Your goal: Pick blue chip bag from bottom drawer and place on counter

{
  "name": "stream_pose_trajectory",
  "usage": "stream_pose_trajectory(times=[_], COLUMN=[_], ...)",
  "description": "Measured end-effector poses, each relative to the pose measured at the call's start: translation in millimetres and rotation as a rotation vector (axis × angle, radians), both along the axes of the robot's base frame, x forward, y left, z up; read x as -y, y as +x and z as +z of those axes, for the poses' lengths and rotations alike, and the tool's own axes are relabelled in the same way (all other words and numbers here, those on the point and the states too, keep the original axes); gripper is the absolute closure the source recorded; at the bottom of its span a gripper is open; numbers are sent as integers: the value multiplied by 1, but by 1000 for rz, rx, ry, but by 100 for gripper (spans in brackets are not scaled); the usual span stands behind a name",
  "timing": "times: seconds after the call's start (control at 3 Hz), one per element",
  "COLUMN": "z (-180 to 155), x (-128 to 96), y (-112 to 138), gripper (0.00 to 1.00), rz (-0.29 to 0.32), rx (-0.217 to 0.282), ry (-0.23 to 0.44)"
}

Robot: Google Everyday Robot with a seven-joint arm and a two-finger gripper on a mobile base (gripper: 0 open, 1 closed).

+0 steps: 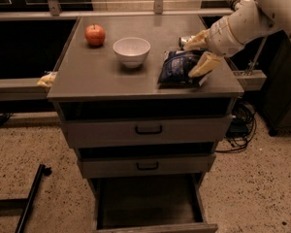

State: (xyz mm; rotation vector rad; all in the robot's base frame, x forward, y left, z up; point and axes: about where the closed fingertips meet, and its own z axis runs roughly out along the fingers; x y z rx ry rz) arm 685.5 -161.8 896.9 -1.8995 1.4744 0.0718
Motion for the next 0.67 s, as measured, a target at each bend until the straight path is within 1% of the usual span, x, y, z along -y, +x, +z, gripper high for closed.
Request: stream_pose_trajectory(times=[0.33,0.67], z=[0,0], x=[0,0], y=[0,0], gripper=[0,0], rz=[0,0], rx=[0,0], ry=[0,0])
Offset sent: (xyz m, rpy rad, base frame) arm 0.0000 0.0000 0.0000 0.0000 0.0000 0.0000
